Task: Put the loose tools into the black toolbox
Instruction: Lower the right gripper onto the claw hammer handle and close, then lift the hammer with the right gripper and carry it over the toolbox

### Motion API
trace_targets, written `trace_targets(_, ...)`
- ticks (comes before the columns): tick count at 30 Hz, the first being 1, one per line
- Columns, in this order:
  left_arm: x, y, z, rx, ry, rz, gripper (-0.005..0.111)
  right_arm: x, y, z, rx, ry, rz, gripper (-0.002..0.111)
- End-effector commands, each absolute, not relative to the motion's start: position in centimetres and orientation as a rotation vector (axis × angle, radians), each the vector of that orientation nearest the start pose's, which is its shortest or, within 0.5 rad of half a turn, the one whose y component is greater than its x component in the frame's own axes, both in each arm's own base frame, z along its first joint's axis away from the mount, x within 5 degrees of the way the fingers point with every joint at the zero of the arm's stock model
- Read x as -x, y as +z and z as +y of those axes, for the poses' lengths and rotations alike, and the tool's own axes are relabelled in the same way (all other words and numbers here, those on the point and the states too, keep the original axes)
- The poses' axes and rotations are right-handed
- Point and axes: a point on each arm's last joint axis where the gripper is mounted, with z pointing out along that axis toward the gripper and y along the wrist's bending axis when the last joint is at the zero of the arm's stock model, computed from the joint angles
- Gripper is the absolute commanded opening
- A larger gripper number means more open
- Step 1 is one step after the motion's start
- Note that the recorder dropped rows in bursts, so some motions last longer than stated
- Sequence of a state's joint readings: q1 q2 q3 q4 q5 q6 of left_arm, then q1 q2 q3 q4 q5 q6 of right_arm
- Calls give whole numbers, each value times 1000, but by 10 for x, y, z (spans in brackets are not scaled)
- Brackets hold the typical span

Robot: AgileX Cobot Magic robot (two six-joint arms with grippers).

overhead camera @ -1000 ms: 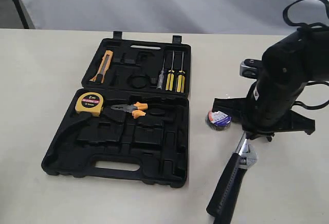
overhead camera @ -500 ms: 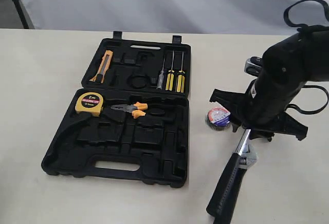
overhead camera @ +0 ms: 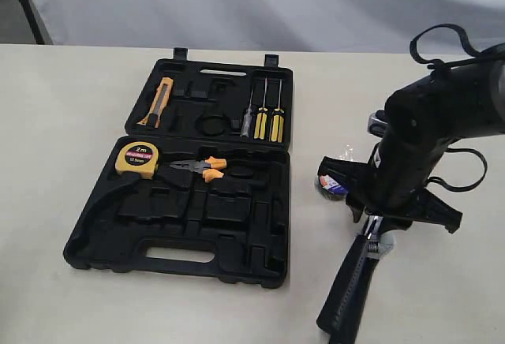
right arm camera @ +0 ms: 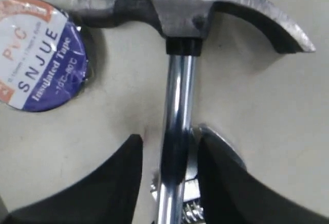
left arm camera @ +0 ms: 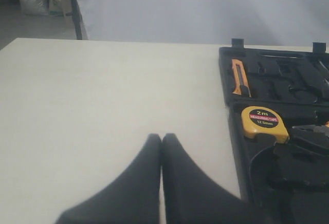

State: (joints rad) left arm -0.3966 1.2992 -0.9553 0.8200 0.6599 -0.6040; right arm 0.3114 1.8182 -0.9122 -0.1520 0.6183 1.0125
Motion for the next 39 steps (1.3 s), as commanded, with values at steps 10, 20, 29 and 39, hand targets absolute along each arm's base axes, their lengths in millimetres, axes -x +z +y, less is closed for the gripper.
trace_targets(10,-263,307,-66,-306,348,2223,1,-297,160,87,-688,125,2788,-1)
trace_targets(20,-263,307,-66,-306,348,2223,1,-287,288,101,-129,251,2508,-1)
trace_targets(29,-263,307,-66,-306,348,2223,1,-292,301,201,702,209,2438,-1)
trace_targets(39,-263,307,-66,-306,348,2223,1,-299,216,310,1415,424,2160,-1)
